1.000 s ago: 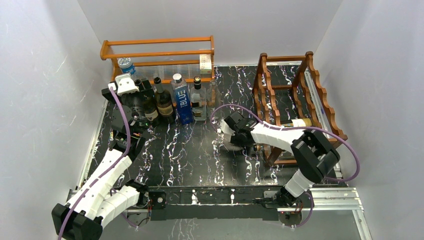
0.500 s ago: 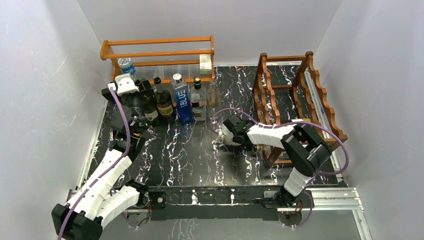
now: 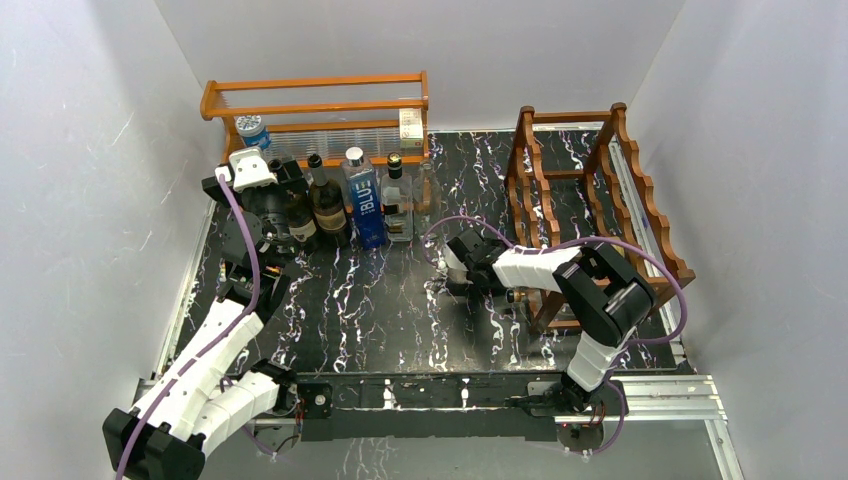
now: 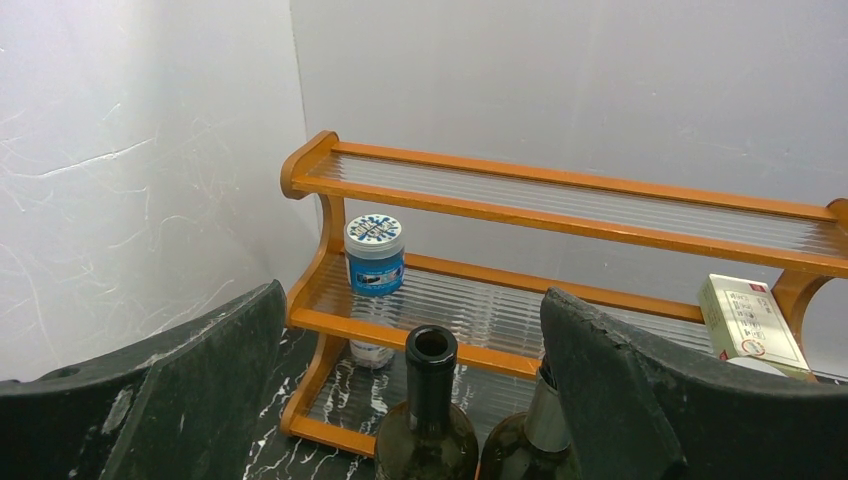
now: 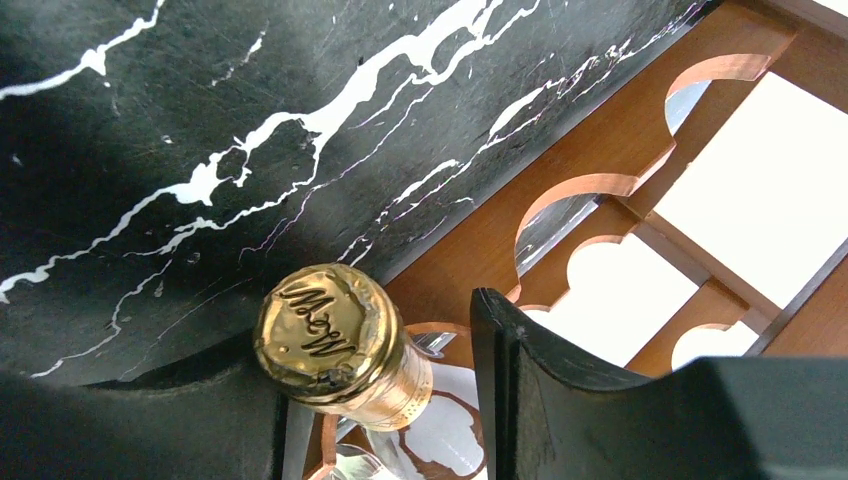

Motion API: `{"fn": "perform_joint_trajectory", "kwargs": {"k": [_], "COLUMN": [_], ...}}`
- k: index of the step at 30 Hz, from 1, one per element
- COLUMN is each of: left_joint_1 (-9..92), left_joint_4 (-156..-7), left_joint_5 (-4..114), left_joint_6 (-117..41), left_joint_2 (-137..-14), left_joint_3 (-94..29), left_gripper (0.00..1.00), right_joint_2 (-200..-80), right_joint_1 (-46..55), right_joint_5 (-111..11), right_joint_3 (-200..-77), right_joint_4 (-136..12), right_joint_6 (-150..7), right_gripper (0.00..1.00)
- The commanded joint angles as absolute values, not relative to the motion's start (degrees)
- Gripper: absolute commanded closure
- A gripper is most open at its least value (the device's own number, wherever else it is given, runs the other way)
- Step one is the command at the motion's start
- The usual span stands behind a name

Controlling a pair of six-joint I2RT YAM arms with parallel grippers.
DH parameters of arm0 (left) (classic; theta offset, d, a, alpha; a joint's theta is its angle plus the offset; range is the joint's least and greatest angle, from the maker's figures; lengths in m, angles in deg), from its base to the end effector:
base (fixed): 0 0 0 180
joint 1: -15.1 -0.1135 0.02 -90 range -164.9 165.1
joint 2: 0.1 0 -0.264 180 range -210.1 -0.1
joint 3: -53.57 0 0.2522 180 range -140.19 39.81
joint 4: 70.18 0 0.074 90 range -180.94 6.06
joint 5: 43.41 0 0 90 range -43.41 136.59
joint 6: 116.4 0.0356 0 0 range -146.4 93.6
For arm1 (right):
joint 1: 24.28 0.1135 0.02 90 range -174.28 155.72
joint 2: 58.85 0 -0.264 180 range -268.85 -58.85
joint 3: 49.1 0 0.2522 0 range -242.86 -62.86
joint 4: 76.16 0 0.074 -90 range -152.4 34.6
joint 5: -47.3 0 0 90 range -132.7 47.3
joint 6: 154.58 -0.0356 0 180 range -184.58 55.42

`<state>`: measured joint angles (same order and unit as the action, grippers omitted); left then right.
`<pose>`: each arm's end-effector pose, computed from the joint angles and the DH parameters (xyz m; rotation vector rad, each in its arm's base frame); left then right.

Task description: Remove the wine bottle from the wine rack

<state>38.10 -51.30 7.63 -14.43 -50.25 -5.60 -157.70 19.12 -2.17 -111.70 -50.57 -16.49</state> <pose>0.1834 -0.0535 0.4033 -0.2691 1.1702 0.1992 0.2424 0.1974 0.1361 -1.6448 1.9290 -0.9571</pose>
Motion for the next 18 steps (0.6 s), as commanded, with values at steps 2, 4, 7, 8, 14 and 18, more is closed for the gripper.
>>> {"fn": "perform_joint_trajectory", "kwargs": {"k": [2, 4, 7, 8, 14, 18], "left_joint_1": [38.23, 38.22, 38.17, 38.27, 38.21, 38.21], "left_joint_4": [-48.8, -48.81, -48.79, -48.81, -48.84, -49.05], "left_joint_5": [8.25, 8.21, 8.3, 8.3, 8.4, 8.43], "left_joint_6": [-14.32, -14.37, -14.4, -14.36, -14.38, -14.53], "left_joint_2": [-49.23, -49.28, -49.45, -49.44, -49.75, -49.7], "left_joint_3": [-6.65, -6.61, -6.66, -6.61, -6.61, -6.63], "left_gripper": [0.02, 0.02, 0.02, 0.02, 0.02, 0.02], "right_joint_2": [-158.34, -158.34, -158.34, -158.3, -157.82, -157.65], "right_joint_1": [18.85, 18.88, 19.04, 19.22, 20.7, 21.65], "right_joint_5": [-2.1, -1.99, -2.64, -3.28, -3.93, -5.13], "right_joint_3": [-110.42, -110.49, -110.63, -110.7, -110.76, -110.96], "right_joint_4": [-53.64, -53.41, -52.62, -52.15, -51.03, -49.85], "right_joint_6": [-15.98, -16.0, -16.05, -16.07, -16.31, -16.93], "right_gripper": [0.41, 0.44, 0.45, 0.46, 0.56, 0.66]}}
